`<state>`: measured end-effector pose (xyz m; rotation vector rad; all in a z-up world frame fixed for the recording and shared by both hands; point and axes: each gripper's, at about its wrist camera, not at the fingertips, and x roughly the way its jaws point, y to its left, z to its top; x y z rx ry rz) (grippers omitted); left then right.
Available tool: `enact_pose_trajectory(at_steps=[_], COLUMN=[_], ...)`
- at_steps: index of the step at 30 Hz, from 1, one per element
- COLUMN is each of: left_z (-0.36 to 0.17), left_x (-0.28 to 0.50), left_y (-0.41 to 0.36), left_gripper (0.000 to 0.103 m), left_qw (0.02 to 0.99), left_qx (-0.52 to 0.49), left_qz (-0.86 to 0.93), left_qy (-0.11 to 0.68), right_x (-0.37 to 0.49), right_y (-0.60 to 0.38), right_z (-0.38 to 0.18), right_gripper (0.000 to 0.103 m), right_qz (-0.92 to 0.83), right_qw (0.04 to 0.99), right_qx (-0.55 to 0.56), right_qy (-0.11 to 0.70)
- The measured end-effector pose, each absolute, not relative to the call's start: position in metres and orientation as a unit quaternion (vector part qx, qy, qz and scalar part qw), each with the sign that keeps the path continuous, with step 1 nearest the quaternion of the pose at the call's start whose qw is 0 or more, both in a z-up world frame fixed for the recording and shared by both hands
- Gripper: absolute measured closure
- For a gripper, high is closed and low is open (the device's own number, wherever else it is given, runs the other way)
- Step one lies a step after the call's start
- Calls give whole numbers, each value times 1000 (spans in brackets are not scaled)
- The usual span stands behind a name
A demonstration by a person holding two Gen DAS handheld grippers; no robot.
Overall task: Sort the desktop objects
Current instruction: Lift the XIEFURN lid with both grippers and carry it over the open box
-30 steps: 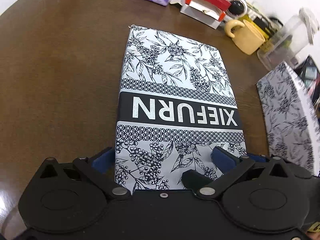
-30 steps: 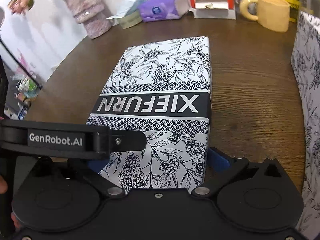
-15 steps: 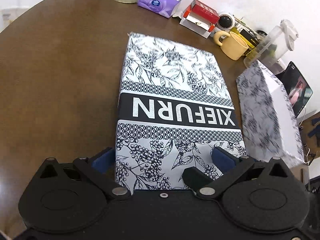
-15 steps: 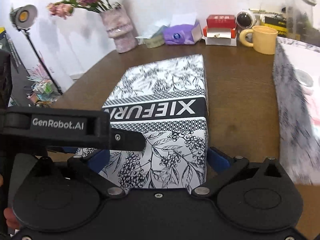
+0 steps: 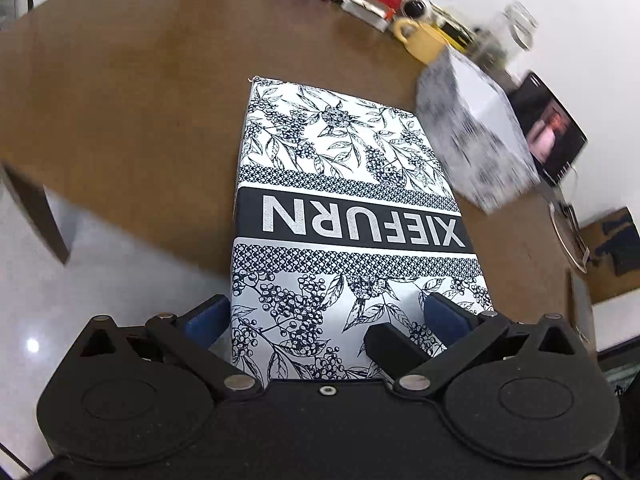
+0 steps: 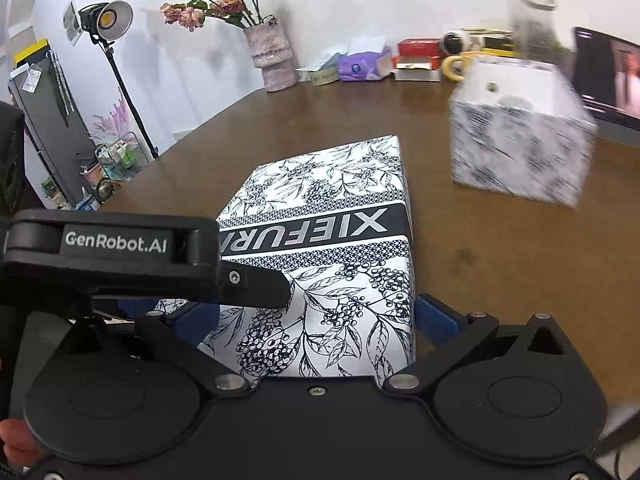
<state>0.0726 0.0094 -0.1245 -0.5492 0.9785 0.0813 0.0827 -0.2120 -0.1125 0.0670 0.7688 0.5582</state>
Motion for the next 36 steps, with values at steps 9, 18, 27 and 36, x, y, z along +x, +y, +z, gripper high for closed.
enact_pose_trajectory(at_steps=[9, 18, 27, 36], left_z=[-117, -108, -95, -76], left_x=[31, 34, 48, 140], left_y=[-40, -68, -89, -58], left_gripper=[0, 0, 0, 0], left_qw=[847, 859, 874, 898], left_qx=[-216, -186, -164, -158], left_qz=[-5, -42, -78, -96], left_qy=[486, 475, 451, 400], right_x=[18, -2, 18, 113], right_y=[-263, -292, -299, -276], right_z=[-113, -112, -102, -85], right_gripper=[0, 0, 0, 0], right_qz=[230, 196, 177, 170], right_qw=[896, 905, 922, 940], right_qx=[61, 82, 78, 68], right_qy=[376, 369, 336, 288])
